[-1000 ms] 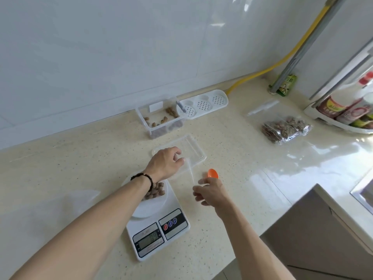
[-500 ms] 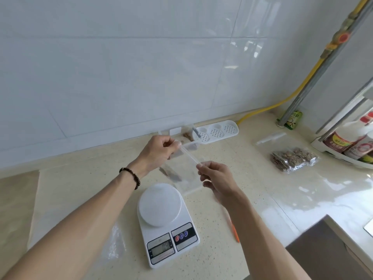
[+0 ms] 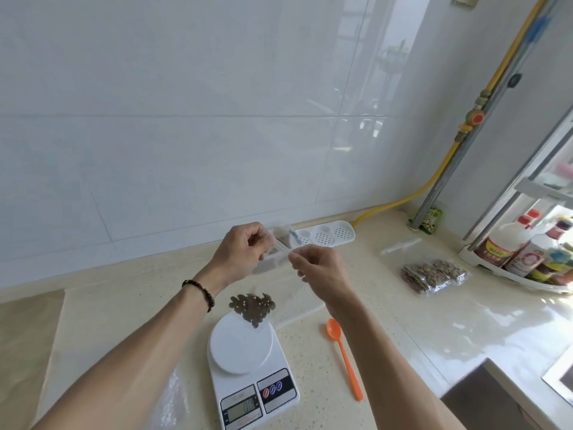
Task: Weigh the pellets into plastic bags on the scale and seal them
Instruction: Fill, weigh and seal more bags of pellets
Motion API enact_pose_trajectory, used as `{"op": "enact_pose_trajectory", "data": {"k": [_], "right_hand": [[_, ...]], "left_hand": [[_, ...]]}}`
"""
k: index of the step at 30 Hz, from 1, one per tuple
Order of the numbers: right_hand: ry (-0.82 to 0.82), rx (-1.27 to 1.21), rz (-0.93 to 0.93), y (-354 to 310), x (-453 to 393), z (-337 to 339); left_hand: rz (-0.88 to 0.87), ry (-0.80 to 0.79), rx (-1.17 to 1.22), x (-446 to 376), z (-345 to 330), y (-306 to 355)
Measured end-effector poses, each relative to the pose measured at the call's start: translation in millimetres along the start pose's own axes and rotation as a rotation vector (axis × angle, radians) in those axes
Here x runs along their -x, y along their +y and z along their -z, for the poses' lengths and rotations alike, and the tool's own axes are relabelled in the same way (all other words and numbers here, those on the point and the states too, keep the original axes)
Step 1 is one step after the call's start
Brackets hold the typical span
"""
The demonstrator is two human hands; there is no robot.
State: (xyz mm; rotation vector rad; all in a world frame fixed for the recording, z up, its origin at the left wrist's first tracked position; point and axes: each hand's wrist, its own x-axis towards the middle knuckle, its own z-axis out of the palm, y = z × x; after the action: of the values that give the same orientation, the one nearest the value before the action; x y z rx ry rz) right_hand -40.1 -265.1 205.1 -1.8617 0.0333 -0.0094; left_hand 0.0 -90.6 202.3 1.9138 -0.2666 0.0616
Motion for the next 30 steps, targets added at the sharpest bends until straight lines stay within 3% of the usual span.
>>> {"op": "enact_pose_trajectory", "data": {"k": [8, 17, 21, 26, 30], "right_hand": [[0.048, 0.205, 0.058, -13.8, 0.9, 3.0], [0.035, 0.434, 0.202, -23.8, -12.8, -7.9], [-0.004, 0.284, 0.184, -24.8, -15.6, -6.8], [-0.028, -0.030, 0.069, -15.5, -17.5, 7.7], [0.034, 0.043, 0.068, -8.1, -25.2, 12.0]], "left_hand": [[0.000, -0.061, 0.134, 4.9, 8.4, 14.3], [-0.016, -0.119, 0.089, 3.1, 8.8, 21.1], [-0.021, -0.126, 0.103, 1.5, 13.0, 15.1], [-0.016, 0.013, 0.177, -3.1, 18.6, 13.1], [0.044, -0.018, 0.231, -7.6, 21.0, 9.6]]}}
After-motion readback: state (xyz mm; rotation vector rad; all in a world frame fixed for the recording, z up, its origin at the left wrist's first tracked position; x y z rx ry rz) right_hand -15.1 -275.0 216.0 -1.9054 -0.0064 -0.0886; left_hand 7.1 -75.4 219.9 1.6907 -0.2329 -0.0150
